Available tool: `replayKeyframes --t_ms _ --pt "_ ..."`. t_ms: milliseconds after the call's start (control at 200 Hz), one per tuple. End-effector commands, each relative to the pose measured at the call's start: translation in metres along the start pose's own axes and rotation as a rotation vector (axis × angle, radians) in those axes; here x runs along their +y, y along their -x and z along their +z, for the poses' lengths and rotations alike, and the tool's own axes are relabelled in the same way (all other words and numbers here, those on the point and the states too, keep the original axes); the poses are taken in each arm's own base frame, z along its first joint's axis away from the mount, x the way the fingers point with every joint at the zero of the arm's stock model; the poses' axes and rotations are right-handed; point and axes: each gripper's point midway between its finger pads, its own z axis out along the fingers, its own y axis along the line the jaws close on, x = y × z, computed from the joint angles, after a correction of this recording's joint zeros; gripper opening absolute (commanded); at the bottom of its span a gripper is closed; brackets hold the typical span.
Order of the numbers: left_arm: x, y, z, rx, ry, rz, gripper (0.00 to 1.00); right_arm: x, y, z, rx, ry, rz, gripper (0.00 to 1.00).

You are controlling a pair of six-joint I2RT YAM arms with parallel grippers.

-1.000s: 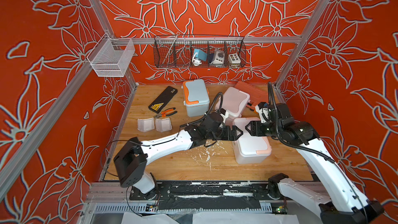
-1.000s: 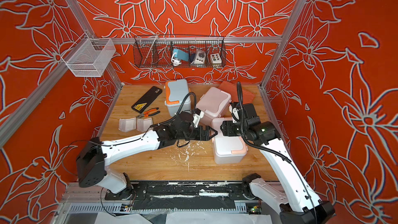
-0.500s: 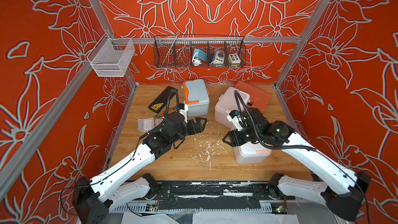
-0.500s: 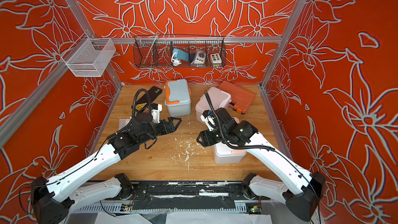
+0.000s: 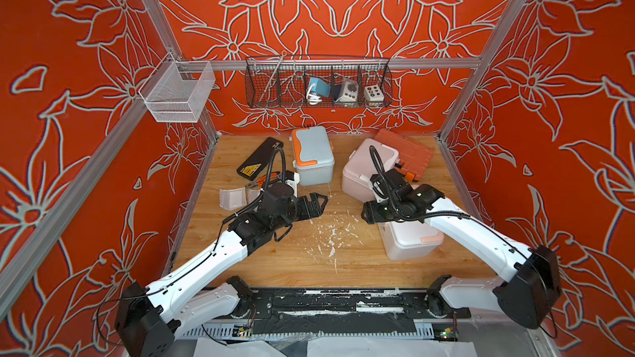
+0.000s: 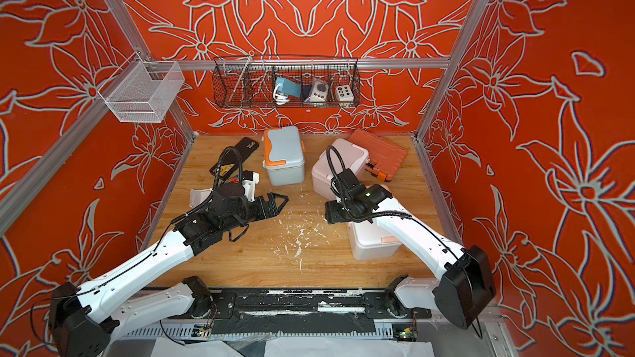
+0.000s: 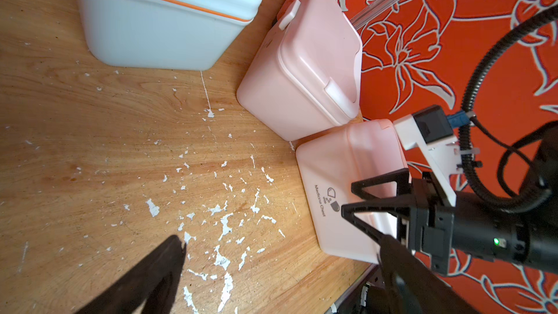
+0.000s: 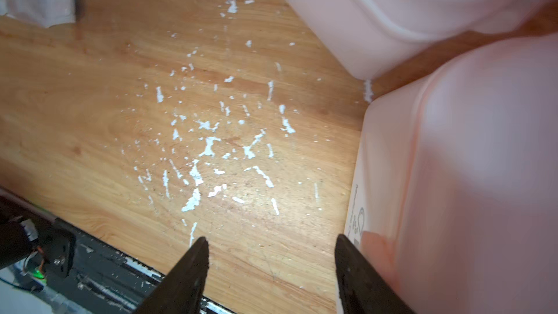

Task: Open first aid kits and take out gauze
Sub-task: Move the first aid kit to the center of the board.

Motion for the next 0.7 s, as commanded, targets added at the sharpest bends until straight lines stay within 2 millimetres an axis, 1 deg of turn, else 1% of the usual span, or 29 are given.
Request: replayKeyframes --t_ms 0,65,345,465,601,656,696 --pt "0.000 0.000 -0.001 0.002 -0.009 0.011 0.97 -0.040 -0.009 -0.003 0.019 -0.126 0.013 0.67" --pt "-0.001 0.000 -0.002 0.004 -0.014 0.012 0.97 -0.057 -0.009 -0.006 0.014 -0.166 0.036 0.67" --pt "-0.006 0.001 -0.003 0.005 -0.030 0.017 0.97 -0.114 0.000 -0.020 -0.042 -0.260 0.182 0.68" --pt "-0.008 0.001 0.002 0.023 -0.034 0.027 0.97 -0.140 0.002 -0.026 -0.071 -0.286 0.274 0.69" --pt "-0.020 0.004 0.016 0.060 -0.050 0.052 0.97 -0.150 0.008 -0.027 -0.095 -0.274 0.355 0.70" --pt "-0.025 0.007 0.024 0.084 -0.048 0.070 0.97 -0.156 0.011 -0.031 -0.104 -0.289 0.385 0.72" --pt "-0.029 0.010 0.031 0.101 -0.044 0.084 0.97 -0.156 0.015 -0.037 -0.117 -0.292 0.398 0.74"
